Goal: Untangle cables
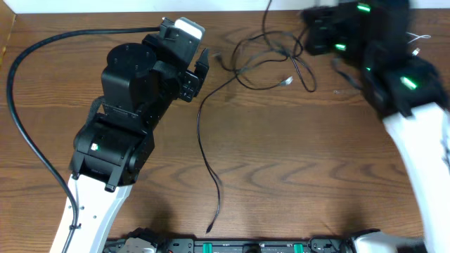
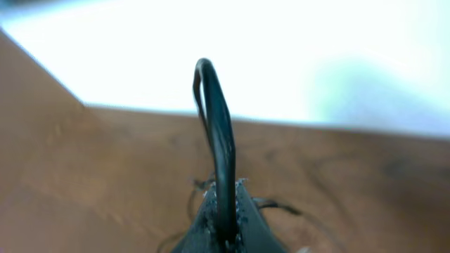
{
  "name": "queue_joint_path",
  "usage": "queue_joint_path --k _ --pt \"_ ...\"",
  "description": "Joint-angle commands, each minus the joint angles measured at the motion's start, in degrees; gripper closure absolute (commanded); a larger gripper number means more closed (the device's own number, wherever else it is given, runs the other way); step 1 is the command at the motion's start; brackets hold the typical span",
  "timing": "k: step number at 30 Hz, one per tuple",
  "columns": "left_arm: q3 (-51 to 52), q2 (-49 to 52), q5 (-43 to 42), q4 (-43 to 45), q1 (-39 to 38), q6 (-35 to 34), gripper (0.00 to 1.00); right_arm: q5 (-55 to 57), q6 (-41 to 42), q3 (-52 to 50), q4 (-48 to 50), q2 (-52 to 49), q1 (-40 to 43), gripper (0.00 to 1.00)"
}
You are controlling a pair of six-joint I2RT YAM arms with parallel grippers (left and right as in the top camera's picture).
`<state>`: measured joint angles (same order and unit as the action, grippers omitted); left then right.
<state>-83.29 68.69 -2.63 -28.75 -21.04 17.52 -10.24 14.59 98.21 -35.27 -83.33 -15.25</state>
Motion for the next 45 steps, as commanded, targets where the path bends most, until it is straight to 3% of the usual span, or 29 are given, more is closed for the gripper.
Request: queue_joint_path --k 1,9,15,18,29,36,45 --pt "-0.28 0.76 -1.33 -0.28 0.24 0.68 0.34 3.23 1.79 1.66 0.13 7.52 2.86 0.99" --pt "-0.28 2.58 -8.94 -0.74 0.24 0.66 0.34 3.02 2.1 1.75 -2.16 18.91 9.01 0.99" --pt "-0.28 5.44 -30.88 -0.79 0.22 0.68 0.33 2.71 2.12 1.75 -5.16 17.9 9.25 0.99" --pt "-0.28 6.64 -36.89 -0.52 0.11 0.68 0.3 -1.01 2.45 1.75 -5.29 14.93 9.25 0.99" --pt "-0.28 6.91 -42.01 -0.33 0.07 0.68 0.3 -11.76 6.93 1.75 -1.16 -0.87 8.13 0.99" --pt "-0.28 6.91 -41.94 -0.33 0.09 0.7 0.3 -26.82 9.18 1.75 11.58 -10.29 3.26 0.99" --pt "-0.28 6.91 -41.9 -0.35 0.13 0.92 0.3 -30.45 10.23 2.16 18.45 -10.73 -0.68 0.99"
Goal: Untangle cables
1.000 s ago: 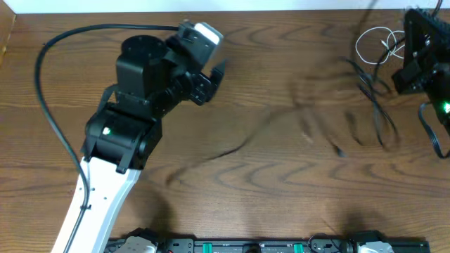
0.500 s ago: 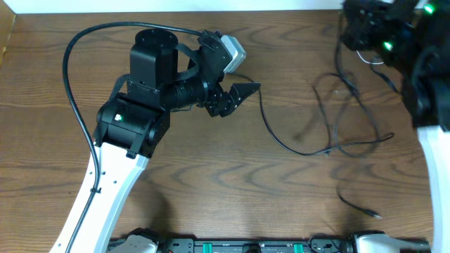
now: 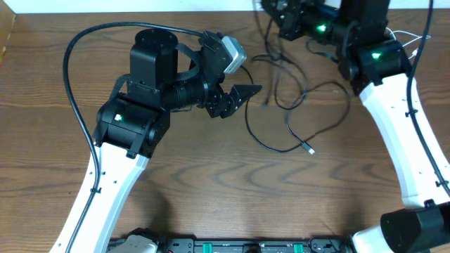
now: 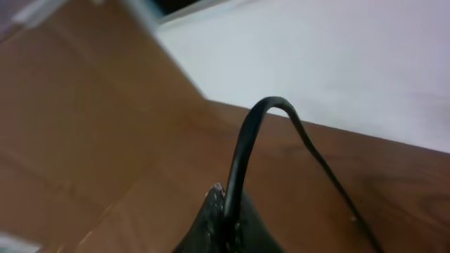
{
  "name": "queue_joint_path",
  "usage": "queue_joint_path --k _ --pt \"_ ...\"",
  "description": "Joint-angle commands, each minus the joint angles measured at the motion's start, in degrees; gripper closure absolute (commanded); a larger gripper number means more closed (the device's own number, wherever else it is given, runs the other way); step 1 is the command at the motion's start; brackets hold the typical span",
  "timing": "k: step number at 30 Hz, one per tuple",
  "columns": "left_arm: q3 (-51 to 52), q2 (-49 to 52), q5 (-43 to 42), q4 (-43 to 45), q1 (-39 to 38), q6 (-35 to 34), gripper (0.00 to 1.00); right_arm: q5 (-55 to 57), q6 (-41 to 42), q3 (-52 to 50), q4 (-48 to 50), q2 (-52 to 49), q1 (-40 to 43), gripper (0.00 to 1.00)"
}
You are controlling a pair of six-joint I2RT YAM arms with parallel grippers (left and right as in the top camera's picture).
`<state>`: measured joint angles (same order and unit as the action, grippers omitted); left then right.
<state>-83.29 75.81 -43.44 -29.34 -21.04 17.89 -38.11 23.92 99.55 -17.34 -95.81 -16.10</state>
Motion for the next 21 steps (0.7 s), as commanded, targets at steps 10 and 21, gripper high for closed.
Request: queue_joint_path --k 10,21 --pt "-0.28 0.57 -0.87 -0.11 0.13 2.49 0.3 -5.99 1.79 0.96 2.25 7.34 0.9 0.99" --pt "-0.28 5.35 -1.55 0.87 0.07 2.86 0.3 -6.03 4.22 0.96 3.37 16.35 0.85 0.99"
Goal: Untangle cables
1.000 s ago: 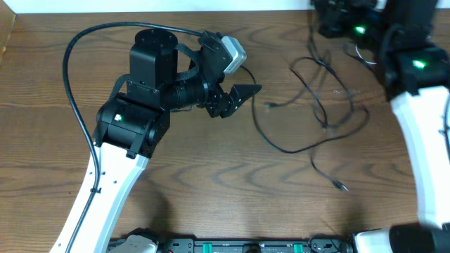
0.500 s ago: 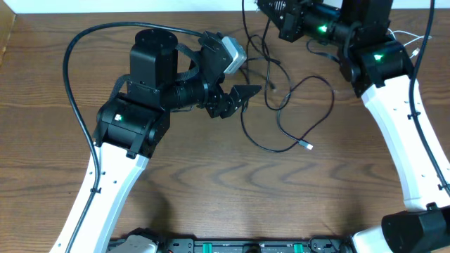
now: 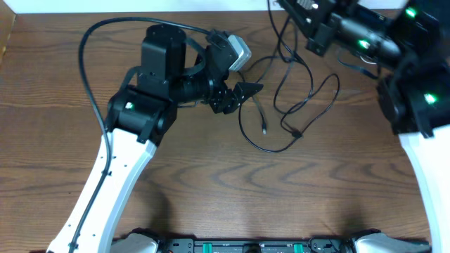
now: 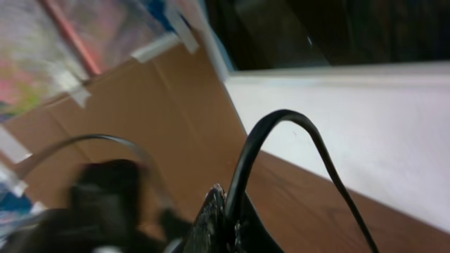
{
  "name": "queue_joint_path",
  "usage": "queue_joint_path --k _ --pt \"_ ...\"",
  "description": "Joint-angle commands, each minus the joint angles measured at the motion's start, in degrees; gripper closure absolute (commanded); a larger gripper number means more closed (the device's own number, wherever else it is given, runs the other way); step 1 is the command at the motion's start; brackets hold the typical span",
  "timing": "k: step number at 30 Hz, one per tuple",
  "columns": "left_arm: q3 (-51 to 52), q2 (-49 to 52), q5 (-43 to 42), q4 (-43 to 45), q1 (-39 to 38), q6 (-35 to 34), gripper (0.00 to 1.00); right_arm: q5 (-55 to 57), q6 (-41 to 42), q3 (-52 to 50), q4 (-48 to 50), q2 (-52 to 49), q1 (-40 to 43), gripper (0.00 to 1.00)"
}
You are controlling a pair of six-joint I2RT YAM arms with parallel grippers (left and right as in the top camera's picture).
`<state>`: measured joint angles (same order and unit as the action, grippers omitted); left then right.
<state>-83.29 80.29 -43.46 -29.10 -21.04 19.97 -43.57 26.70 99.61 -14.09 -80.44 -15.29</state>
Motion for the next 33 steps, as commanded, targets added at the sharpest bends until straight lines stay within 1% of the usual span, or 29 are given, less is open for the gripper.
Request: queue_joint_path --k 1,23,24,25,26,27,29,33 --pt "-0.28 1.07 -1.92 0.74 0.07 0.79 0.3 -0.55 1.57 0.9 -0.02 1.16 -0.04 0.99" --pt "-0.28 1.38 -2.4 1.29 0.13 0.81 0.3 -2.27 4.59 0.9 0.61 1.33 -0.9 0.99" --pt "-0.28 1.38 -2.4 1.36 0.13 0.81 0.33 -2.32 4.57 0.9 0.61 1.4 -0.9 0.99" --pt "-0.28 1.38 -2.38 1.4 0.13 0.83 0.5 -2.29 4.57 0.9 0.61 1.46 -0.9 0.99" --pt "-0.28 1.38 -2.14 1.66 0.13 0.79 0.76 -2.27 4.59 0.9 0.63 1.51 -0.9 0.99" --pt "-0.28 1.38 -1.51 1.84 0.13 0.76 0.92 -2.29 4.59 0.9 0.63 1.62 -0.9 0.99" --pt "-0.28 1.38 2.12 2.03 0.13 -0.02 0.93 -2.32 4.57 0.9 0.57 1.84 -0.9 0.99" --pt "-0.28 1.36 12.41 3.21 0.13 -4.74 0.93 -2.27 4.55 0.9 0.57 2.14 -0.87 0.99"
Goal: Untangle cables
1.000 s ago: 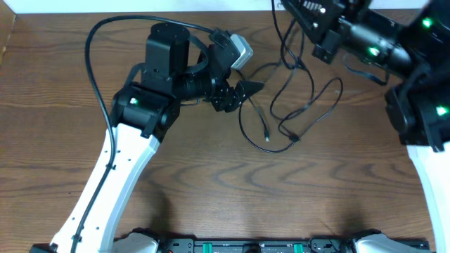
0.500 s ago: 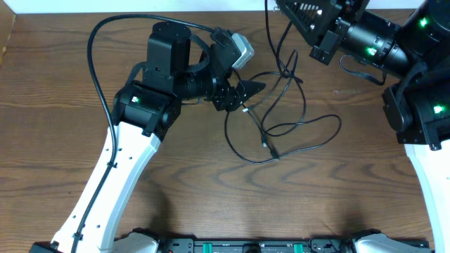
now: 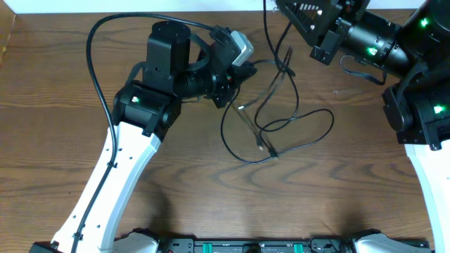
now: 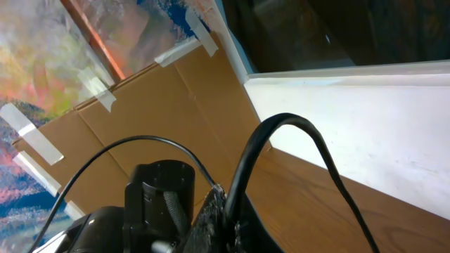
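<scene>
Thin black cables point(image 3: 253, 161) lie in loose crossing loops on the wooden table point(image 3: 351, 204), with a connector tip point(image 3: 264, 148) near the middle. My right gripper point(image 4: 226, 204) is shut on a black cable point(image 4: 281, 123) that arches above its fingers. In the overhead view its wrist point(image 3: 316, 21) is raised at the table's far edge, and strands hang down from it. My left gripper point(image 3: 240, 72) is at the tangle's left side. Its jaws look closed on a strand that runs right from them.
The left arm's thick black supply cable point(image 3: 98, 42) arcs over the table's left part. A white wall point(image 4: 380, 119) and cardboard panels point(image 4: 140, 112) stand behind the far edge. A black rail point(image 3: 246, 247) runs along the front edge. The left arm point(image 4: 158, 204) shows in the right wrist view.
My left gripper has shifted a little up and left, and its jaws, open before, now look closed on a strand. The lower loop has swung left and spread wider. The right gripper still holds its cable high.
At first my left gripper stood open well left of the cables, and one long strand trailed to the front edge. Then it was open beside the tangle, with that strand drawn up the table. My right gripper stayed shut on its cable throughout. The loops now hang between both grippers.
</scene>
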{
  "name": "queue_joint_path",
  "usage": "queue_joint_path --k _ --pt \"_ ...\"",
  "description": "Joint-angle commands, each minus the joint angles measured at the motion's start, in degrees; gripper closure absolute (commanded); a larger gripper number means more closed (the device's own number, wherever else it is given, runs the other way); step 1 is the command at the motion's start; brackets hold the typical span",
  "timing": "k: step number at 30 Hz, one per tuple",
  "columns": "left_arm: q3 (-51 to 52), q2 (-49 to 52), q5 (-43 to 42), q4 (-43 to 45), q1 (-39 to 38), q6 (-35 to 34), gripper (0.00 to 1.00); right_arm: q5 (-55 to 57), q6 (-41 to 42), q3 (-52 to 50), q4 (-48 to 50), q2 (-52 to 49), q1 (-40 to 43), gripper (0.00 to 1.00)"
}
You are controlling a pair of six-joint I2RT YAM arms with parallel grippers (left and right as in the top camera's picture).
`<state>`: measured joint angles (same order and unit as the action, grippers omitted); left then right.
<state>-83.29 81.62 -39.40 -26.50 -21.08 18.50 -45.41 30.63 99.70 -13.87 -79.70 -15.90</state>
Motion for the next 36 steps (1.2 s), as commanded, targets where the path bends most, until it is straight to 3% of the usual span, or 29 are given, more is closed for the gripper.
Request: queue_joint_path --k 1,6,11,17,22,31,36 --pt "-0.28 -0.02 11.8 0.87 0.17 -4.26 0.93 -0.44 0.61 0.81 0.33 1.49 -0.26 0.99" --pt "-0.28 -0.68 35.95 2.05 0.17 -11.54 0.93 0.5 0.11 0.81 -2.01 1.49 0.83 0.99" --pt "-0.28 -3.61 51.74 2.82 0.5 -11.23 0.93 3.37 -1.14 0.81 -7.82 1.49 5.92 0.99" --pt "-0.28 -9.05 53.62 2.86 5.92 -9.33 0.93 3.54 -2.78 0.81 -13.81 1.92 14.05 0.99" --pt "-0.28 -12.52 53.16 3.17 14.36 -9.42 0.93 9.33 -6.93 0.79 -24.33 2.12 18.49 0.99" --pt "-0.28 -16.44 47.39 3.43 23.52 -11.32 0.93 35.34 -12.7 -0.39 -43.39 1.75 18.91 0.99" --pt "-0.31 -17.9 47.56 4.04 25.2 -11.3 0.93 42.56 -11.34 -8.81 -43.65 1.36 18.91 0.99"
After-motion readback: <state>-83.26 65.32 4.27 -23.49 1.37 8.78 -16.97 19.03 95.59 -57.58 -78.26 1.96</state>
